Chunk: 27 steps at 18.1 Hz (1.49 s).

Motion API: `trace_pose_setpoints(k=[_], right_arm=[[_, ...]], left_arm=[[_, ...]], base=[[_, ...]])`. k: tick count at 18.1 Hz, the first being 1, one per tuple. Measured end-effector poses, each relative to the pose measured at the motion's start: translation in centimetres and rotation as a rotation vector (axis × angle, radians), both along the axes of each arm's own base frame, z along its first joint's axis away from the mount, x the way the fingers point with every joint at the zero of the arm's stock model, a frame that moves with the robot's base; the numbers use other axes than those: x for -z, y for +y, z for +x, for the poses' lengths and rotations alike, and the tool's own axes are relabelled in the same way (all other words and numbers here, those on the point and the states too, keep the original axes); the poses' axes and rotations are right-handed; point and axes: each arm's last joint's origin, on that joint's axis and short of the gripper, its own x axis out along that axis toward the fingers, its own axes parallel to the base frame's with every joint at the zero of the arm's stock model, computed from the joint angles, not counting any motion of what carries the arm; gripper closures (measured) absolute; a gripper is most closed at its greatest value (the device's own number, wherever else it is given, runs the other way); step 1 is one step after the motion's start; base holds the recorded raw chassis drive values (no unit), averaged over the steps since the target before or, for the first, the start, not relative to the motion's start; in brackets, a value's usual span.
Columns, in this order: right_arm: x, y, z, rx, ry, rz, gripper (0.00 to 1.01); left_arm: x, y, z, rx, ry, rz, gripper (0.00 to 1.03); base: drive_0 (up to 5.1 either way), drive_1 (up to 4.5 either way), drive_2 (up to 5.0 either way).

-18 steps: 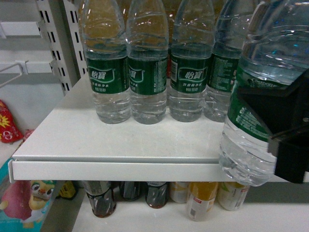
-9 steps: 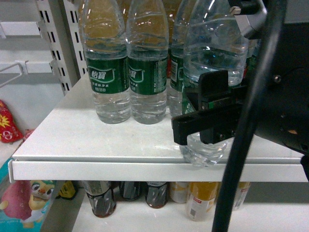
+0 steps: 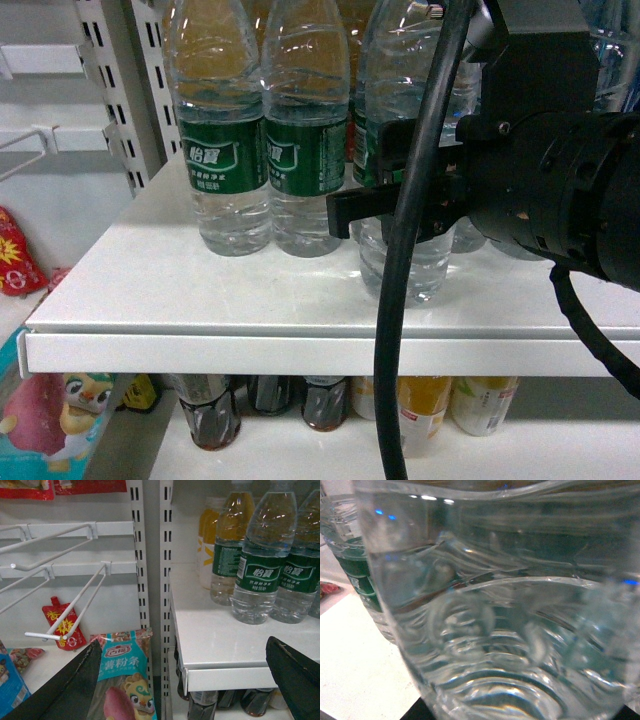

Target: Move water from second to third shelf

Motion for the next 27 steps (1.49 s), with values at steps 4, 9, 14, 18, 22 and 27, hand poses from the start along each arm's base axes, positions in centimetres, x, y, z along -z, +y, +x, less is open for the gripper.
trace_pose_setpoints(k=[4,9,14,18,22,27], right_arm=[[0.3,0.1,0.5,0.021,0.007,0.009,0.6],[0.3,0.1,0.5,0.026,0.01,0.02,0.6],[0.4,-0.2,0.5,0.032,0.012,0.028,0.6],[0.5,-0.5,0.5,0.038,0.014,0.028,0.38],[-0.7,-0.7,0.4,0.045,-0.028,0.059,0.01],[-0.7,-0.7,0.4,0.037,-0.025,0.059,0.03]], left_arm=[[0.0,0.0,0.0,0.0,0.0,0.0,0.05],[0.0,0.0,0.0,0.0,0.0,0.0,0.05],[0.0,0.0,0.0,0.0,0.0,0.0,0.05],[0.0,0.0,0.0,0.0,0.0,0.0,0.05],[0.0,0.0,0.0,0.0,0.0,0.0,0.05],[0.0,0.0,0.0,0.0,0.0,0.0,0.05]], base=[[0.0,0.0,0.0],[0.0,0.0,0.0],[0.0,0.0,0.0],[0.0,0.0,0.0],[0.0,0.0,0.0],[0.0,0.0,0.0]])
